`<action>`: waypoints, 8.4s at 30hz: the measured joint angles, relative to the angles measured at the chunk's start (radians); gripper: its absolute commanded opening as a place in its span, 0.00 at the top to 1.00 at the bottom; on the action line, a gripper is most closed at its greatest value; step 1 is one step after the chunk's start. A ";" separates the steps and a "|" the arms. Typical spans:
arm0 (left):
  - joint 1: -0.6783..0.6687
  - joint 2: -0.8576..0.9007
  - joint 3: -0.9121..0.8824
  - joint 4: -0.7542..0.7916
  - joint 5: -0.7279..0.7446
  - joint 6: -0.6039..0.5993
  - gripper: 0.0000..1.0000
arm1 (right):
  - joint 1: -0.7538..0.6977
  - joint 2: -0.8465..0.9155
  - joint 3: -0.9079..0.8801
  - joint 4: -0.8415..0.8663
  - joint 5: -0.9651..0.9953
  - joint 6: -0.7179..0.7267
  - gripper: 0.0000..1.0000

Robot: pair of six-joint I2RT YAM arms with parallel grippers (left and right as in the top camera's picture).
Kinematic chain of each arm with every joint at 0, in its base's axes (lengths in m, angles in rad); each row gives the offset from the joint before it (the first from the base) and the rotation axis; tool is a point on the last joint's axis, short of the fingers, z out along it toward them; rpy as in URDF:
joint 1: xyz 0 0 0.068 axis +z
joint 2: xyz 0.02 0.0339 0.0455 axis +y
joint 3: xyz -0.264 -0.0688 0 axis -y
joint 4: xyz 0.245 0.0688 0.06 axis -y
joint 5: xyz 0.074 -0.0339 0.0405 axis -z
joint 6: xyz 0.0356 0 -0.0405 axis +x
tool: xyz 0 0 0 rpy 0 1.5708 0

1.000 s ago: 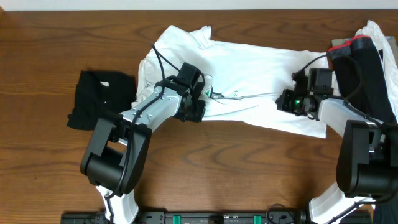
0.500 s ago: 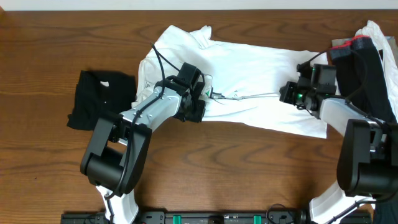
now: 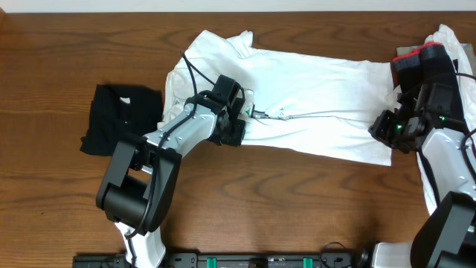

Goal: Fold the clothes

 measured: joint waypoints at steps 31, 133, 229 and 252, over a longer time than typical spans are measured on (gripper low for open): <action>0.000 0.000 0.000 -0.001 0.000 0.000 0.70 | -0.027 0.208 -0.005 0.327 0.010 0.075 0.99; 0.013 -0.108 -0.029 0.013 -0.185 0.021 0.68 | 0.378 0.143 -0.014 0.047 -0.021 -0.063 0.98; -0.029 -0.077 -0.089 0.066 -0.060 -0.403 0.78 | 0.531 0.380 -0.092 0.909 -0.137 0.120 0.97; 0.229 -0.408 -0.070 -0.175 -0.121 -0.141 0.53 | 0.251 -0.352 -0.068 -0.126 -0.045 0.098 0.65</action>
